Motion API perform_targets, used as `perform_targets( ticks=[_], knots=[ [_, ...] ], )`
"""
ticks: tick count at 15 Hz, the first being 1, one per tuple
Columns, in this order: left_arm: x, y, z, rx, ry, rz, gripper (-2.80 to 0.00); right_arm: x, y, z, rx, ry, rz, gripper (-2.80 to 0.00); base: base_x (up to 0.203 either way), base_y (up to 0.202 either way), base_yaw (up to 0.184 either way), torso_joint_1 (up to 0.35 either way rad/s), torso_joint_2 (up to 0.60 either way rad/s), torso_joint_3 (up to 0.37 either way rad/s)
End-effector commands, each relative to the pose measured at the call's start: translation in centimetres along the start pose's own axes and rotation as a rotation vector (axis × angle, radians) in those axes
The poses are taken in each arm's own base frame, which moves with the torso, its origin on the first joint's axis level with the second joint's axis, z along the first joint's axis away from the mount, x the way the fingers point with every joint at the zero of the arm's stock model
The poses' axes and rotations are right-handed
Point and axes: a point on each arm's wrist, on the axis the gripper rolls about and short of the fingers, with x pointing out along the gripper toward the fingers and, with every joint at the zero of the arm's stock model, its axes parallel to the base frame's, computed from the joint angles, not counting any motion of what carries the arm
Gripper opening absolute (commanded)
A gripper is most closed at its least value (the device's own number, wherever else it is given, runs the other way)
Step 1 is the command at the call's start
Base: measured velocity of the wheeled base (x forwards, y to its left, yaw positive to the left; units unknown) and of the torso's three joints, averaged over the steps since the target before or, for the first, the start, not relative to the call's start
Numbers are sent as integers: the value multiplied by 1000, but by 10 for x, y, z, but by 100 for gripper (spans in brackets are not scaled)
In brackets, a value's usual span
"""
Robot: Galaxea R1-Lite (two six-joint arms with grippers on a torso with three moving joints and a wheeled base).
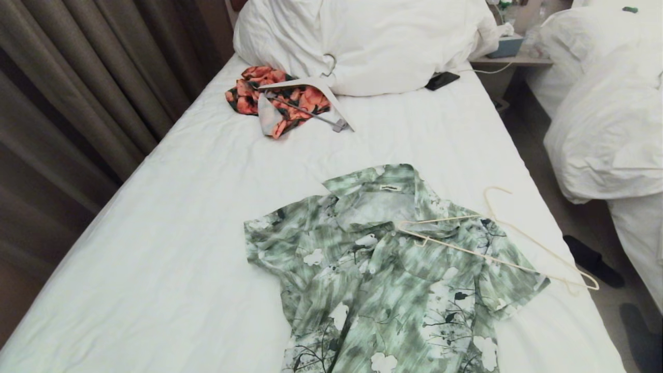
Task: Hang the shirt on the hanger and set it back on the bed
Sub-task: Lift the shirt and hanger
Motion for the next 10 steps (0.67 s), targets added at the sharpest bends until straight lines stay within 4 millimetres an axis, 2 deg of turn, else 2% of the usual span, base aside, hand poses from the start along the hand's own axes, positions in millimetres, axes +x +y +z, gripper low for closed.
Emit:
perform_targets(
  ticks=[1, 7, 8, 10],
  knots=[
    [0, 0, 0, -1, -2, 0, -280, 0, 0, 0, 2, 2, 0, -280, 0, 0, 0, 0, 0, 0],
    [0, 0, 0, -1, -1, 1, -280, -1, 0, 1, -11, 5, 1, -280, 0, 0, 0, 0, 0, 0],
    [0, 0, 0, -1, -2, 0, -280, -2, 0, 7, -23, -6, 7, -280, 0, 0, 0, 0, 0, 0],
    [0, 0, 0, -1, -2, 0, -280, -7, 1, 32, -26, -4, 17, -280, 0, 0, 0, 0, 0, 0]
  ],
)
